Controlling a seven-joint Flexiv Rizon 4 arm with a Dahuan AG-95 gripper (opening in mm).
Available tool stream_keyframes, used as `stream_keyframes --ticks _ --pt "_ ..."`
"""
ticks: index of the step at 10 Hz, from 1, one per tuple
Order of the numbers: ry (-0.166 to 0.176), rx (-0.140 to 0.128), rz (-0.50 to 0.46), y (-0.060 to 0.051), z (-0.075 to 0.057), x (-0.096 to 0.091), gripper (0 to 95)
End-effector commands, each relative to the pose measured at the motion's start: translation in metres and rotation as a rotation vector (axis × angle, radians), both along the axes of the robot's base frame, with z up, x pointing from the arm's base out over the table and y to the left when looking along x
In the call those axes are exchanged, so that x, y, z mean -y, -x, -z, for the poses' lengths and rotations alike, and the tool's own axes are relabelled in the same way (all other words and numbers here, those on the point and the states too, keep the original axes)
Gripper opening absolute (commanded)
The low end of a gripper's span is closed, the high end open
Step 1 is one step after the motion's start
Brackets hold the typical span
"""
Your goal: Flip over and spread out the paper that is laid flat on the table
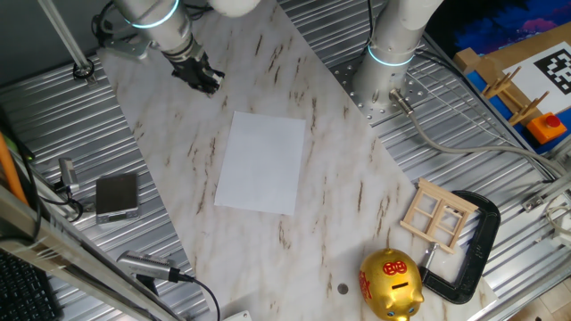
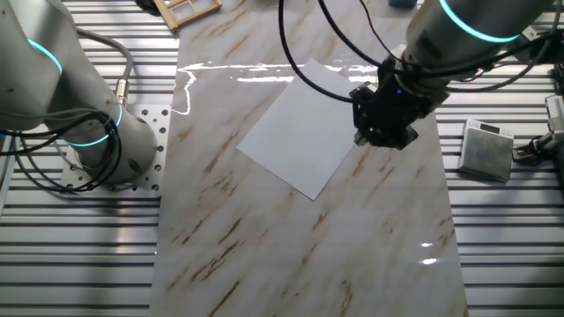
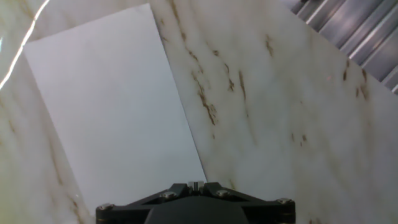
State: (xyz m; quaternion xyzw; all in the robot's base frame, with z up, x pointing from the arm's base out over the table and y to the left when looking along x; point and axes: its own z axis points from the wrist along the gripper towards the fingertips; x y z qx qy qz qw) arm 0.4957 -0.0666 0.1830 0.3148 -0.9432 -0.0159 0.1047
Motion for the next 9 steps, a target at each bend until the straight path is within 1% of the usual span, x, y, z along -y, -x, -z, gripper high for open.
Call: stream_keyframes --ticks 1,2,3,4,5,6,7,9 --pt "-0.04 0.008 -0.047 -0.012 0.022 0.022 0.0" --pt "-0.069 0.022 -0.07 -0.018 0.036 0.036 0.0" --pt "-0.077 0.031 -0.093 -0.02 0.047 0.046 0.0" --pt "-0.078 0.038 -0.103 -0.021 0.053 0.051 0.0" --pt "-0.07 0.045 -0.11 -0.021 0.058 0.057 0.0" --pt "-0.055 0.042 -0.114 -0.021 0.058 0.057 0.0" --pt "-0.052 0.042 -0.125 -0.02 0.058 0.057 0.0" --pt "-0.06 0.043 -0.142 -0.02 0.058 0.057 0.0"
